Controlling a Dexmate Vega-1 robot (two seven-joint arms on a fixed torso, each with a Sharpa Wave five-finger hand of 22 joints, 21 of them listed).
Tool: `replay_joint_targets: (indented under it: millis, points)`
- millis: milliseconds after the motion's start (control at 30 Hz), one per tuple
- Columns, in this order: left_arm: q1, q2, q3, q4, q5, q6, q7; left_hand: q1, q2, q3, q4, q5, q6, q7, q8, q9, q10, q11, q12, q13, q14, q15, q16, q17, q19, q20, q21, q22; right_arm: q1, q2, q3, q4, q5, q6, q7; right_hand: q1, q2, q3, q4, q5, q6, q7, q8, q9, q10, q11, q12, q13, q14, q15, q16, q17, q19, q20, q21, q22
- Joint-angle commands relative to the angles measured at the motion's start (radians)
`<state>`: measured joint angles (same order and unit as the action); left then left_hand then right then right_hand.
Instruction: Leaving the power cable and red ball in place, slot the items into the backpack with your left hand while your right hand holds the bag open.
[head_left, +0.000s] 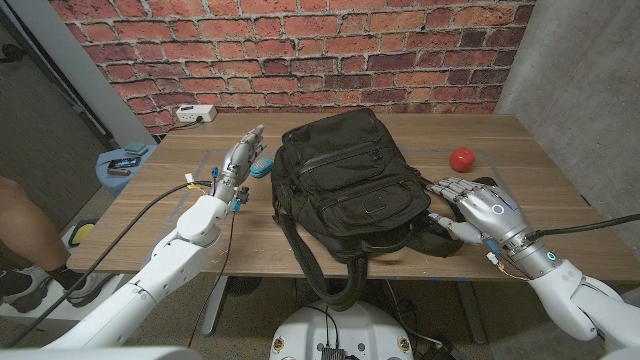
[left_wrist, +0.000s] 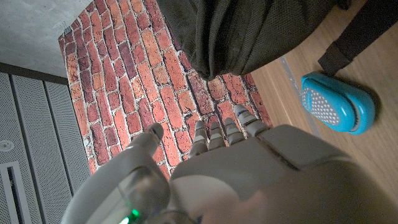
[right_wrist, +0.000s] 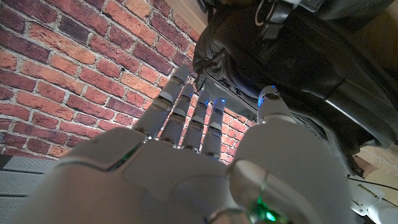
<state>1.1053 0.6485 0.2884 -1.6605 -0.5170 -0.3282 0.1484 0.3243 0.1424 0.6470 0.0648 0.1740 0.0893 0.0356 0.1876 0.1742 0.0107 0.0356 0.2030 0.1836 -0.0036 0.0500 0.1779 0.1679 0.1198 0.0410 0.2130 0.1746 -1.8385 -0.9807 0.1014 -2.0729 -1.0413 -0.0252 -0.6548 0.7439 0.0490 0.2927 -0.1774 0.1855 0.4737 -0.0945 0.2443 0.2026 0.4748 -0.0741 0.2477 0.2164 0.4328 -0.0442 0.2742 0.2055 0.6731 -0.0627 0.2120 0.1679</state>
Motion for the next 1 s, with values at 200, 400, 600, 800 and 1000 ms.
replay_joint_targets:
  millis: [200,400,600,800,1000]
  points:
    - [0.036,-0.002,-0.013,-0.024,0.007,-0.011,0.018,0.023,0.029,0.006,-0.001,-0.001,0.006,0.001,-0.003,0.006,0.008,0.001,0.001,0.004,0.008,0.004,0.000,0.001,0.012,0.003,-0.003,0.003,0.058,-0.029,-0.064,0.044,0.002,0.010,-0.046,0.021,0.004,0.003,0.008,0.005,0.023,-0.001,0.010,0.002,0.024,0.000,0.011,0.008,0.018,-0.143,0.007,0.006,0.011,-0.072,0.000,0.003]
    - [0.039,-0.004,-0.015,-0.021,0.002,-0.014,0.013,0.022,0.028,0.006,-0.002,-0.001,0.006,0.001,-0.003,0.006,0.009,0.001,0.001,0.004,0.008,0.004,0.000,0.001,0.012,0.003,-0.003,0.003,0.087,-0.043,-0.097,0.045,0.008,0.001,-0.056,0.025,0.005,0.002,0.009,0.005,0.028,-0.002,0.011,0.003,0.027,0.001,0.013,0.010,0.019,-0.143,0.008,0.008,0.017,-0.075,0.001,0.003]
    - [0.037,-0.007,-0.014,-0.014,0.002,-0.019,0.009,0.022,0.028,0.007,-0.002,-0.001,0.007,0.003,-0.002,0.006,0.010,0.001,0.001,0.004,0.008,0.004,0.000,0.001,0.012,0.003,-0.004,0.003,0.132,-0.066,-0.144,0.052,0.013,0.003,-0.065,0.032,0.004,0.001,0.010,0.004,0.039,-0.003,0.013,0.003,0.037,-0.003,0.018,0.012,0.030,-0.148,0.012,0.011,0.023,-0.077,0.001,0.003]
    - [0.037,-0.011,-0.015,-0.009,-0.001,-0.020,0.010,0.021,0.028,0.008,-0.002,-0.001,0.009,0.001,-0.002,0.006,0.011,0.002,0.002,0.004,0.009,0.004,0.000,0.001,0.013,0.003,-0.004,0.003,0.158,-0.085,-0.174,0.060,0.023,-0.009,-0.078,0.048,0.002,-0.004,0.010,0.003,0.069,-0.012,0.021,0.005,0.059,-0.010,0.028,0.018,0.052,-0.165,0.019,0.014,0.044,-0.088,0.004,0.003]
    - [0.030,-0.014,-0.011,-0.002,-0.002,-0.017,0.007,0.020,0.029,0.008,-0.003,-0.001,0.012,0.003,-0.001,0.006,0.012,0.002,0.002,0.004,0.010,0.004,0.000,0.002,0.013,0.004,-0.004,0.003,0.189,-0.105,-0.207,0.067,0.037,-0.013,-0.087,0.061,0.001,-0.008,0.011,0.003,0.092,-0.015,0.027,0.005,0.083,-0.013,0.039,0.021,0.075,-0.169,0.027,0.017,0.056,-0.092,0.005,0.004]
